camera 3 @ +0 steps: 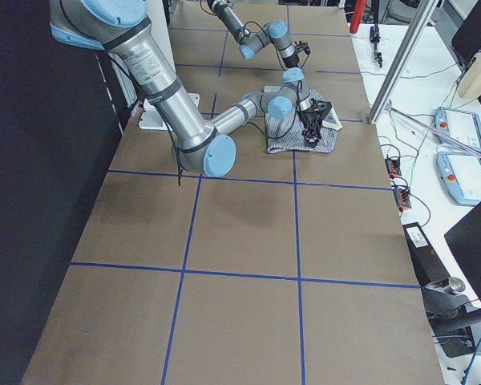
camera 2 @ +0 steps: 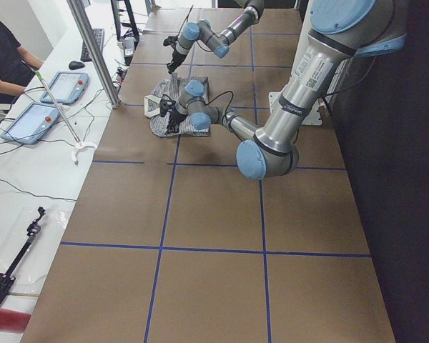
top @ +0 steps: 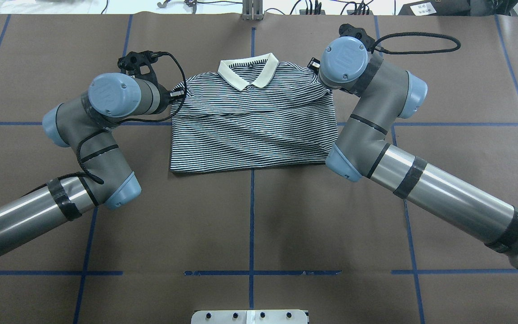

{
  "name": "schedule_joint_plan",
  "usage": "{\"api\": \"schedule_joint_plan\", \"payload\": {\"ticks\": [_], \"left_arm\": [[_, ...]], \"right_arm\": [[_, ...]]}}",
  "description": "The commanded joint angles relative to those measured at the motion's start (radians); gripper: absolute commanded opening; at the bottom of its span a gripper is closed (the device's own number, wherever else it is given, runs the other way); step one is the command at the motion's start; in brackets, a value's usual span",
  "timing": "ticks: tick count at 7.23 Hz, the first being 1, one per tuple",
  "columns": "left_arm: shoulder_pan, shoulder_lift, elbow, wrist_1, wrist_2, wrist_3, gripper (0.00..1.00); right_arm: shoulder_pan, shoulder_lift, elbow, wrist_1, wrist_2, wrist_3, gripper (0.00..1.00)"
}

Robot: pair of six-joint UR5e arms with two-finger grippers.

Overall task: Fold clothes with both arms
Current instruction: 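Release the hem near the collar and raise both grippers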

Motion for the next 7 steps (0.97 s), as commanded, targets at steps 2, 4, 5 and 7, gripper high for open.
{"api": "schedule_joint_plan", "payload": {"ticks": [2,4,5,7], "left_arm": [[-0.012,0.005,-0.048,-0.015,-0.003,0.002,0.62],[-0.016,0.045,-0.140,-0.017,-0.008,-0.006,0.62],[-0.015,0.060,-0.142,-0.020,-0.006,-0.009,0.62],[-0.013,0.062,-0.152,-0.018,-0.006,-0.014,0.62]], "right_arm": [[0.014,-0.026,0.088,0.040,0.065,-0.005,0.67],[-0.042,-0.235,0.324,0.039,0.101,0.016,0.76],[-0.073,-0.299,0.383,0.041,0.099,0.033,0.77],[-0.140,-0.309,0.396,0.041,0.078,0.152,0.80]]}}
